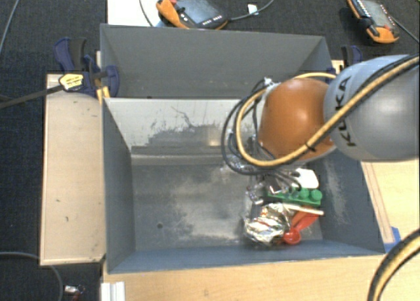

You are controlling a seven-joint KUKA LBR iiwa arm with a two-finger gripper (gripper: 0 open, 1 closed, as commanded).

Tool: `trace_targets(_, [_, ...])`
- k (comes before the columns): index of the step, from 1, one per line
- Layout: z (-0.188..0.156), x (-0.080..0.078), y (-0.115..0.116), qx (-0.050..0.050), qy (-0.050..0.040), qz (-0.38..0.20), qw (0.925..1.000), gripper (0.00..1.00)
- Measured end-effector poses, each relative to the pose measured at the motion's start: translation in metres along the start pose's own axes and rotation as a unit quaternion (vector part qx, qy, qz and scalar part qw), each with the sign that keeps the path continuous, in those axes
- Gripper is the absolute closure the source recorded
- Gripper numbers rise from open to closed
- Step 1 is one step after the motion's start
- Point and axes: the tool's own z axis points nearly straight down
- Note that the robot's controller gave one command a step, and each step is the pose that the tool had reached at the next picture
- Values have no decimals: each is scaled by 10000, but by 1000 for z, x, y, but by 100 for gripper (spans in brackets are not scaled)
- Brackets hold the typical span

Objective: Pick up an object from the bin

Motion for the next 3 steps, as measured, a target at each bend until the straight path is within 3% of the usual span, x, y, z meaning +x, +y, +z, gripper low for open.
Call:
trace_targets(1, [27,58,-87,4,67,-729,9973,0])
trace_targets(2, [56,57,-67,-7,-31,-1026,9947,0])
trace_targets(3, [49,65,-60,58,-72,-2556,9667,100])
